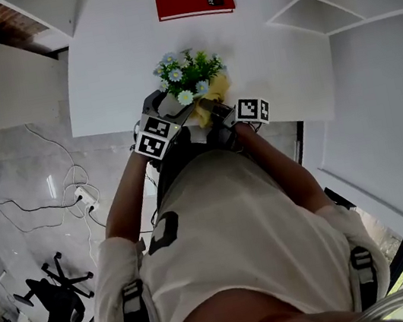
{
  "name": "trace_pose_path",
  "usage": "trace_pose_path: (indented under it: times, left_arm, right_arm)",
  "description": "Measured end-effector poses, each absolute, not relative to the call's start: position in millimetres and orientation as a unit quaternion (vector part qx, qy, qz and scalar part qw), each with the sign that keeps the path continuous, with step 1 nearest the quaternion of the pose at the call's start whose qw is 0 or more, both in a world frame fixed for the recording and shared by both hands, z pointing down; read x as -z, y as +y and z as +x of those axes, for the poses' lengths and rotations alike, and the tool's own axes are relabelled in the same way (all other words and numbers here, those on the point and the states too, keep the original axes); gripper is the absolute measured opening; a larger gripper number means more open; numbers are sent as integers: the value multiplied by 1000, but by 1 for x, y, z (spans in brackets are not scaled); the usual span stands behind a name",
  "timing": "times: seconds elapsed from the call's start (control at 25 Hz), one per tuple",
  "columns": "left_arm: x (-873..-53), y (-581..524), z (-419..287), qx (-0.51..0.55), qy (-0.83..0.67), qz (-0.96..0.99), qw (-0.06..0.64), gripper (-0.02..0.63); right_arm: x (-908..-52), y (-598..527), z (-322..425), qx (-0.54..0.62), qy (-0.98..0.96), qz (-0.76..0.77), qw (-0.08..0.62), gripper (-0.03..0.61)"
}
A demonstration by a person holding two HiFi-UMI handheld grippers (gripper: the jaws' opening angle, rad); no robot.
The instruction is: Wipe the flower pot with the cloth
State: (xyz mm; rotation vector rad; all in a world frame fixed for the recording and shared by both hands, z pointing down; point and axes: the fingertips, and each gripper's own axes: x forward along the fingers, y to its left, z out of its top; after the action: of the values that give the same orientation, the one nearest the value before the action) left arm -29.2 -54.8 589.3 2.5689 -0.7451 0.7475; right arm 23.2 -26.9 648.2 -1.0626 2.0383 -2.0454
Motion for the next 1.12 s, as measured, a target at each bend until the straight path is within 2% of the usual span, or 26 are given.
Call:
trace_pose_path:
  times: [0.12,0.28,0.4,0.6,0.92,1.12]
  left_arm:
    - [-589,-62,-37,-257,-261,910,193,334]
    - [-575,-81,-43,-198,-253,915,245,337]
    - [-573,-89,-33,-202,-234,924,227,337]
    - [-583,-84,-21,-220,-228,926,206,337]
    - [-588,-61,-22,-241,-318,897,188,337]
    - [-585,-45,-24,-234,-315,894,218,337]
  right_arm:
    - [-649,-26,25,670,658,-341,32,81]
    - [-652,-23,32,673,654,-344,28,83]
    - [-638,-26,35,663,667,-337,38,84]
    - [-583,-46,34,637,700,-306,99,84]
    - [-596,-45,26,635,694,-326,92,84]
    - [-620,-37,21,639,687,-340,67,80]
